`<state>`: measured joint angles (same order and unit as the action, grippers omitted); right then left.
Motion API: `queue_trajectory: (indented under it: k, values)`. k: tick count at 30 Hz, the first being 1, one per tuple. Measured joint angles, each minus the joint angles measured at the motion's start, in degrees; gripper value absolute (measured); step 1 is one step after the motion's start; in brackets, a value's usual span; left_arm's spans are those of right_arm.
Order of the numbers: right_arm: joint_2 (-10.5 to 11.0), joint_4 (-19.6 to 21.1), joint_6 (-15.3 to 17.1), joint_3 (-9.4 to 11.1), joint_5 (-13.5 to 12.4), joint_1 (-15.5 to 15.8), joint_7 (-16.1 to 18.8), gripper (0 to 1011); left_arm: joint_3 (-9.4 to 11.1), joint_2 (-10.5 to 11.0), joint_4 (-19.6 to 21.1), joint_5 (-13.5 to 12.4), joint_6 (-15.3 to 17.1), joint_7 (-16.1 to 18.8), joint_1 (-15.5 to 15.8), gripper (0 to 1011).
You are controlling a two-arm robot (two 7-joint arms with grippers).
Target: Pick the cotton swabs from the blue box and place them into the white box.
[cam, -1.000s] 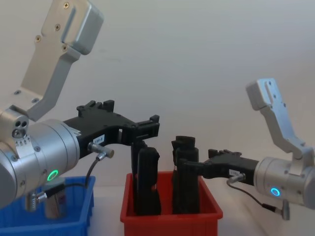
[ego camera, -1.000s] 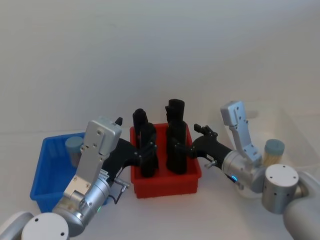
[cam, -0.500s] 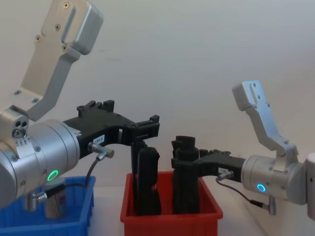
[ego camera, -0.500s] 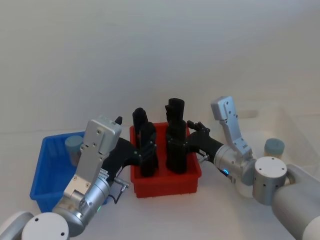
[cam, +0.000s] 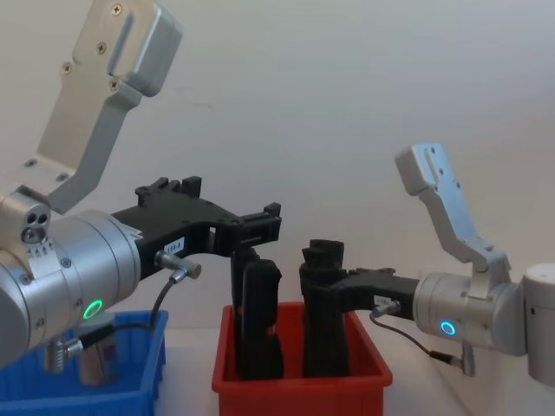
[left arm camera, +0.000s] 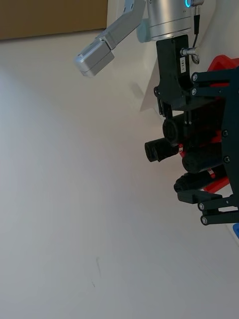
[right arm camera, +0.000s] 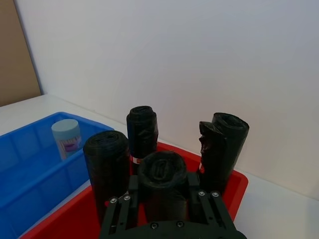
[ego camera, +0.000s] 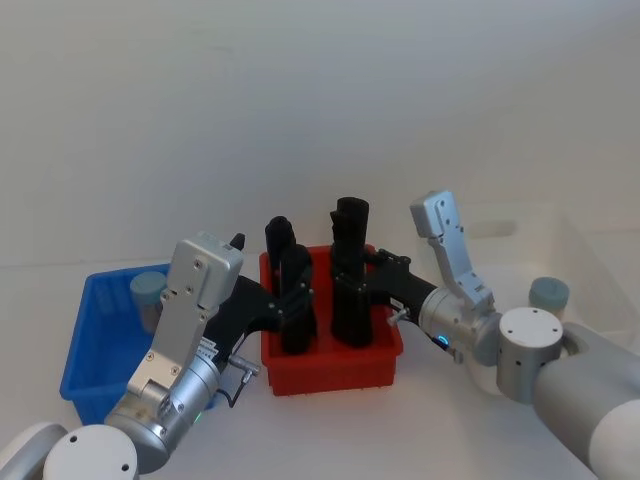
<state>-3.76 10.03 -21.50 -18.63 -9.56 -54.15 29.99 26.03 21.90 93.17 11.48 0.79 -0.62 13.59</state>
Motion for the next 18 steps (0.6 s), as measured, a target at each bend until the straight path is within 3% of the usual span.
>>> queue_trajectory:
  k: [5, 18]
  values:
    - [-0.3, -1.6, -0.7, 0.3, 0.0, -0.8, 0.2, 473, 0.0, 0.0, 0.0, 0.0, 0.0, 0.0, 0.0, 1004]
    - [-0.4, -1.9, -4.0, 2.0, -0.6, -2.0, -0.2, 388, 0.0, 0.0, 0.0, 0.0, 0.0, 0.0, 0.0, 1004]
